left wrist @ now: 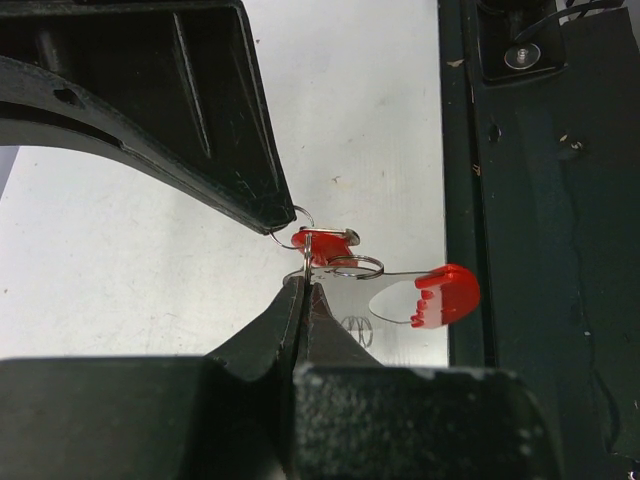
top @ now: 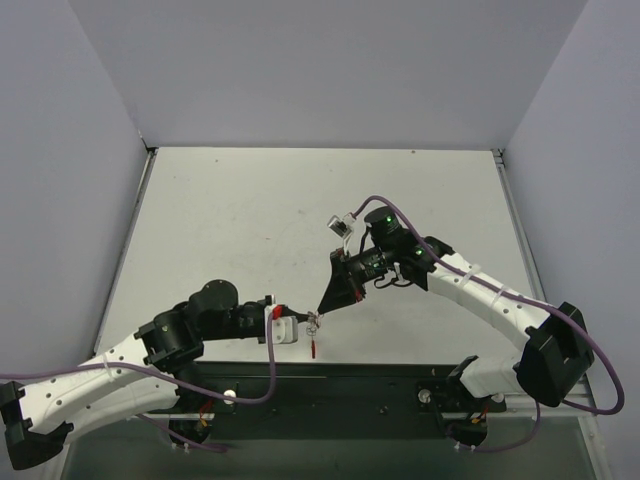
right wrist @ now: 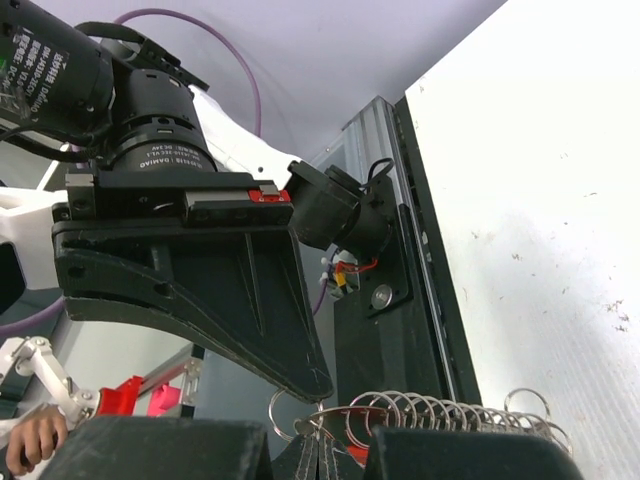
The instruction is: Put the keys on the keyring
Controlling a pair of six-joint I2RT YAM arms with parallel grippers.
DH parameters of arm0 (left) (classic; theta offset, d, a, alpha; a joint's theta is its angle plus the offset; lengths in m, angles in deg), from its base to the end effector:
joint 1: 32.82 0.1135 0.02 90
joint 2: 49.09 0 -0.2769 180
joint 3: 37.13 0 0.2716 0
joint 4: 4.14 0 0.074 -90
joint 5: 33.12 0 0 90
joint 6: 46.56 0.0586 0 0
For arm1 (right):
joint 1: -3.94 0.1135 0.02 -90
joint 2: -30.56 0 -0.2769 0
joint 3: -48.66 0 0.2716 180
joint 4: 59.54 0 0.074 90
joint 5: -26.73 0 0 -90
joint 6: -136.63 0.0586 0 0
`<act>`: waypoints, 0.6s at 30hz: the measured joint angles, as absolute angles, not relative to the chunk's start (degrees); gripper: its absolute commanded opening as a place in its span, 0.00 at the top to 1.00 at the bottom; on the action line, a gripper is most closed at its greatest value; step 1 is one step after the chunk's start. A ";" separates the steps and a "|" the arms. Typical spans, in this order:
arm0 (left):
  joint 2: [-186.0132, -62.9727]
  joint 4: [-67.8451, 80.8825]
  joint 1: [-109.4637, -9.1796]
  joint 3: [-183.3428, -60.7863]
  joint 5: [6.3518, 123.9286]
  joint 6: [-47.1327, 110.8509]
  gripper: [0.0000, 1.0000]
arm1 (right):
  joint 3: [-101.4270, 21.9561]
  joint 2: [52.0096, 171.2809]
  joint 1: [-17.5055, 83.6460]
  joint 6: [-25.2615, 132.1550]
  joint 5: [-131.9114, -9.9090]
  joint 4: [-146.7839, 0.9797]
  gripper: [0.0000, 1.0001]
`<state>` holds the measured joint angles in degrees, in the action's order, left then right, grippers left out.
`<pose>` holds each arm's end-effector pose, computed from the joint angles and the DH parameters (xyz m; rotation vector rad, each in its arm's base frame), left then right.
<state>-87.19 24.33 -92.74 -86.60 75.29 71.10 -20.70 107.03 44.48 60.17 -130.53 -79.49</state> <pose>0.0803 -0.1756 0.2998 1.4770 1.2126 -0.6847 0.2011 0.2431 0.3051 -1.2682 1.7679 1.7546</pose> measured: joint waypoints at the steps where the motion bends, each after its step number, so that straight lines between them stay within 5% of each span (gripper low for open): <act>1: -87.26 24.30 -92.74 -86.60 75.29 71.10 1.00 | -20.70 107.03 44.48 60.28 -130.53 -79.36 1.00; 18: -87.61 24.28 -92.74 -86.43 74.00 71.08 1.00 | -20.70 107.03 44.48 62.18 -131.28 -78.94 1.00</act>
